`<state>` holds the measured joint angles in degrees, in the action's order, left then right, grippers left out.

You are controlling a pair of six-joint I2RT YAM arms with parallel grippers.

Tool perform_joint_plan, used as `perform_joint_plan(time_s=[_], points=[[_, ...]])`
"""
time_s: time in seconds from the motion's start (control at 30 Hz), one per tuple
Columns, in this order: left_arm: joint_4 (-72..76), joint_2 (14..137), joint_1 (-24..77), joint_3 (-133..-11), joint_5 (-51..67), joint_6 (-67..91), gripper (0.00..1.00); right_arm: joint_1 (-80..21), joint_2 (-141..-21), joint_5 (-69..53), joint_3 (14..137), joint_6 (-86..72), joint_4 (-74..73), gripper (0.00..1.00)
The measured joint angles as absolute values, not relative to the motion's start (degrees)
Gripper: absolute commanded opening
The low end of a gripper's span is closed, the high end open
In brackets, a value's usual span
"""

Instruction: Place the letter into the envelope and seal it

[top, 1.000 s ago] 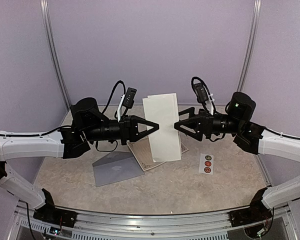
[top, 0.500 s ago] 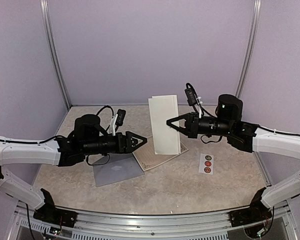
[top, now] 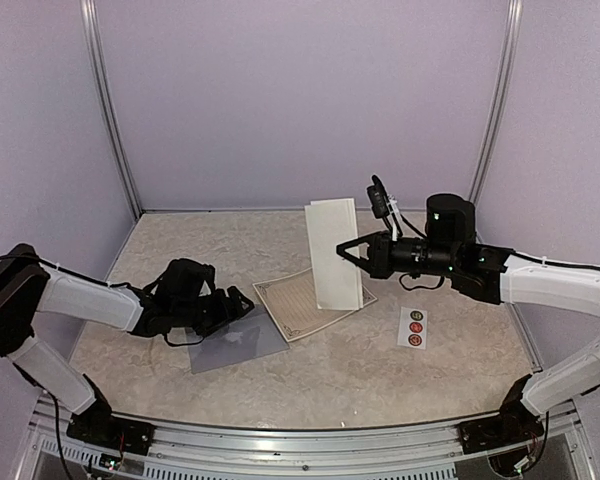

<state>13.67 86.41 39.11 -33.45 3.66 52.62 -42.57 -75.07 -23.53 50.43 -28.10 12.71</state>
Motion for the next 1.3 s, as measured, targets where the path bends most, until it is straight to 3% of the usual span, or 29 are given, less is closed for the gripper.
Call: perform_joint_plan(time_s=[0.47,0.83,1.07,1.3], points=[[17.17,101.84,38.74,-44.64,-1.45,42.74,0.91,-42.54,-71.29,-19.84,50.37,-26.96,8.36,0.00],[23.51,114.26,43.79,-56.07,12.45,25.36,0.90,-42.54,-70.63,-14.37,50.37,-28.56,2.35,0.00],[24.49,112.12,46.83,-52.60,20.64,18.76,0.91,-42.33,-71.85,-12.25,50.37,-30.41,-1.61,0.00],[21.91,97.84,47.77,-45.45,14.61,24.12,0.92,-41.80,-79.79,-15.90,53.54,-28.51,-4.71,0.00]])
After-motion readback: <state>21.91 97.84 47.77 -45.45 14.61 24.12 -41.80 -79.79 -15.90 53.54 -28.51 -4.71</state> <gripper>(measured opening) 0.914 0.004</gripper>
